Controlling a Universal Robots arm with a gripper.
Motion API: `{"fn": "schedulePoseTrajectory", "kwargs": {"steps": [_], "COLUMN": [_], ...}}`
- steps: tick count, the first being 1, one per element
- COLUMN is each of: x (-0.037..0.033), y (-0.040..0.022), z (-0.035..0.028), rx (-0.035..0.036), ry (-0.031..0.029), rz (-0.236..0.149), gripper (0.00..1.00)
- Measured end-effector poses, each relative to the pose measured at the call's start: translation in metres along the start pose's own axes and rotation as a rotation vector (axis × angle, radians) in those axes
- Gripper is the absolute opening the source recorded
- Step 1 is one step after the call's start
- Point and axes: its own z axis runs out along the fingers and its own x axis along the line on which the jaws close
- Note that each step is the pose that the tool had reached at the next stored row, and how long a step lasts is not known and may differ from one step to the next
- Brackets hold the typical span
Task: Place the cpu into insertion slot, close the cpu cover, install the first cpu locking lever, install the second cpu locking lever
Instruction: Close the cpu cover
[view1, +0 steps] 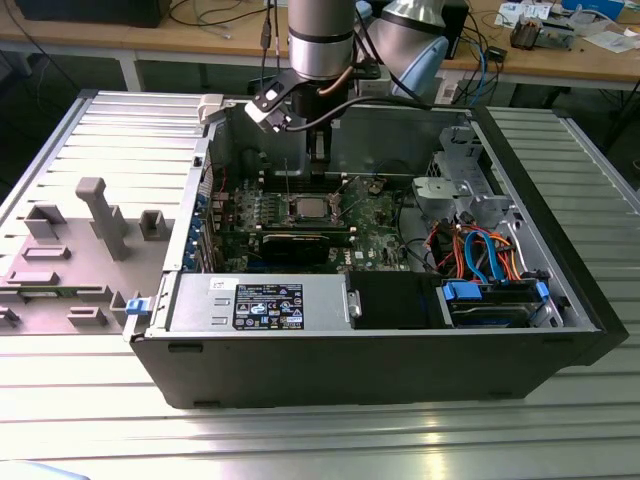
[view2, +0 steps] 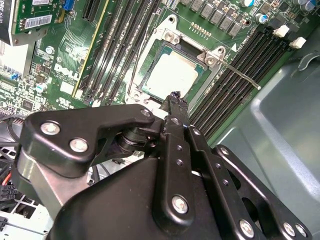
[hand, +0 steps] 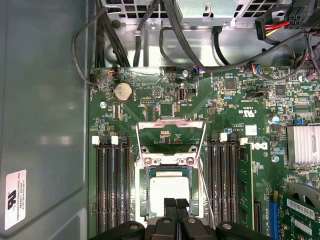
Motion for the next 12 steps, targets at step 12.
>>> {"fn": "schedulePoseTrajectory", "kwargs": {"steps": [12], "x": [0.0], "y": [0.0015], "z": [-0.0005], "rx": [0.0097], "ry": [0.0005], "rz": [0.0], "gripper": [0.11]}}
